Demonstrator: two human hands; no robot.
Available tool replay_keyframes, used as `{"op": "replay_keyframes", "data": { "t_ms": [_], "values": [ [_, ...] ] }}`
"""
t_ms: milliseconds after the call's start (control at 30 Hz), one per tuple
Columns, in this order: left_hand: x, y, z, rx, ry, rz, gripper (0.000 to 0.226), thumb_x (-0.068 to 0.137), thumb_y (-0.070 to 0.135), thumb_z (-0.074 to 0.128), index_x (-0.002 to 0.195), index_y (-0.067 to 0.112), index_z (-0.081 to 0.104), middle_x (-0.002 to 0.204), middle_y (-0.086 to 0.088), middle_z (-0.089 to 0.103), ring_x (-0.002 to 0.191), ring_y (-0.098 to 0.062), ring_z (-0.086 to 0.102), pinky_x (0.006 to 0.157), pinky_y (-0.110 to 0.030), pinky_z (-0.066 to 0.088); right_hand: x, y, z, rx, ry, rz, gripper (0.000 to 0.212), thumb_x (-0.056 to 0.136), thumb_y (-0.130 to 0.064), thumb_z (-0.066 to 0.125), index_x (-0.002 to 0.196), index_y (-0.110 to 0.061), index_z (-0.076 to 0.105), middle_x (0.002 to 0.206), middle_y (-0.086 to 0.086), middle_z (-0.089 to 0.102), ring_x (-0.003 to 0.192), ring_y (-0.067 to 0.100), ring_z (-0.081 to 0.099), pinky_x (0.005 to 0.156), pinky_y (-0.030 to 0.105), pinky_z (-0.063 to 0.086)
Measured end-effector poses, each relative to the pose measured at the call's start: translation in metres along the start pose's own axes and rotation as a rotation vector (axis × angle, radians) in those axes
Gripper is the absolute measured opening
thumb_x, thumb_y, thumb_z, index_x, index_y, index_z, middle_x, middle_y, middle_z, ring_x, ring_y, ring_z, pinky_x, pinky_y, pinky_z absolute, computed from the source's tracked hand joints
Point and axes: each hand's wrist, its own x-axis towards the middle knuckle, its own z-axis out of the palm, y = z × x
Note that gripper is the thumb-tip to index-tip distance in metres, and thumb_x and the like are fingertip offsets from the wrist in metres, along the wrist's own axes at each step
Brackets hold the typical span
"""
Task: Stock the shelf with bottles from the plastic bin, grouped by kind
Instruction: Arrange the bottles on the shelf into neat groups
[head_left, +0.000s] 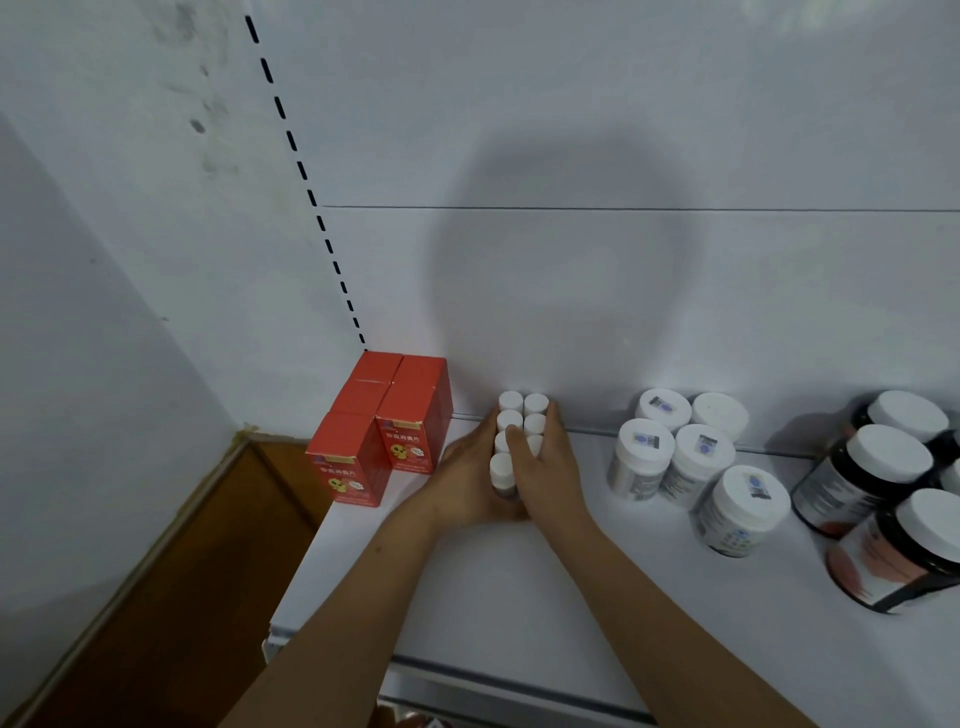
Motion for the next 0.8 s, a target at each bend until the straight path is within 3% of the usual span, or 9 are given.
{"op": "replay_keyframes", "data": {
  "t_ms": [100, 267, 400, 567, 633, 700, 800],
  "values": [
    [-0.001, 0.001, 0.003, 0.043, -0.005, 0.011, 0.099, 0.063, 0.061, 0.067, 0.148, 0.031, 0.027, 0.146, 0.015, 0.046, 0.130, -0.005, 0.048, 0.109, -0.034, 0.041, 0.001, 0.005, 0.000, -0.017, 0.019, -0.009, 0.043, 0.095, -0.026, 0.057, 0.135, -0.021, 0.040, 0.128, -0.006, 0.053, 0.114, 0.011, 0.052, 0.092, 0.022, 0.036],
    [-0.002, 0.005, 0.003, 0.014, 0.062, 0.042, 0.099, 0.064, 0.058, 0.070, 0.148, 0.026, 0.029, 0.145, 0.012, 0.048, 0.129, -0.006, 0.049, 0.109, -0.026, 0.039, 0.004, 0.005, 0.000, 0.003, 0.008, 0.013, 0.039, 0.094, -0.026, 0.058, 0.129, -0.022, 0.042, 0.124, -0.005, 0.057, 0.114, 0.014, 0.055, 0.097, 0.029, 0.043],
    [0.000, 0.008, 0.002, 0.056, 0.055, -0.013, 0.094, 0.062, 0.057, 0.073, 0.142, 0.030, 0.032, 0.132, 0.013, 0.055, 0.117, -0.011, 0.058, 0.097, -0.023, 0.043, 0.003, 0.002, -0.001, -0.006, -0.007, -0.013, 0.042, 0.090, -0.031, 0.058, 0.129, -0.021, 0.044, 0.124, -0.004, 0.057, 0.113, 0.014, 0.055, 0.098, 0.030, 0.043],
    [-0.005, 0.007, 0.004, -0.062, 0.068, -0.073, 0.109, 0.052, 0.059, 0.084, 0.141, 0.033, 0.026, 0.130, 0.018, 0.056, 0.110, -0.009, 0.062, 0.090, -0.035, 0.054, -0.002, -0.007, -0.010, -0.022, 0.015, -0.005, 0.031, 0.095, -0.027, 0.059, 0.121, -0.014, 0.048, 0.114, -0.002, 0.059, 0.108, 0.017, 0.058, 0.091, 0.024, 0.043],
    [-0.014, 0.004, 0.007, -0.102, 0.077, -0.096, 0.122, 0.050, 0.068, 0.084, 0.147, 0.027, 0.022, 0.138, 0.016, 0.053, 0.120, -0.008, 0.057, 0.096, -0.036, 0.052, -0.008, -0.015, -0.015, -0.038, 0.016, -0.025, 0.042, 0.096, -0.032, 0.057, 0.132, -0.013, 0.046, 0.128, -0.005, 0.054, 0.121, 0.014, 0.051, 0.100, 0.019, 0.036],
    [-0.027, 0.003, 0.012, -0.103, 0.092, -0.119, 0.130, 0.053, 0.073, 0.081, 0.153, 0.024, 0.013, 0.152, 0.012, 0.041, 0.135, -0.008, 0.044, 0.109, -0.035, 0.044, -0.019, -0.025, -0.022, -0.106, 0.032, -0.048, 0.060, 0.099, -0.031, 0.055, 0.150, -0.009, 0.032, 0.147, -0.001, 0.041, 0.136, 0.012, 0.036, 0.104, 0.008, 0.019],
    [-0.058, 0.008, 0.016, -0.161, 0.131, -0.183, 0.123, 0.065, 0.058, 0.083, 0.157, 0.022, 0.008, 0.159, 0.012, 0.020, 0.143, -0.003, 0.024, 0.117, -0.020, 0.024, -0.044, -0.042, -0.036, -0.170, 0.051, -0.153, 0.062, 0.099, -0.032, 0.053, 0.153, -0.011, 0.029, 0.155, -0.001, 0.035, 0.140, 0.008, 0.031, 0.104, 0.004, 0.016]
  ]
}}
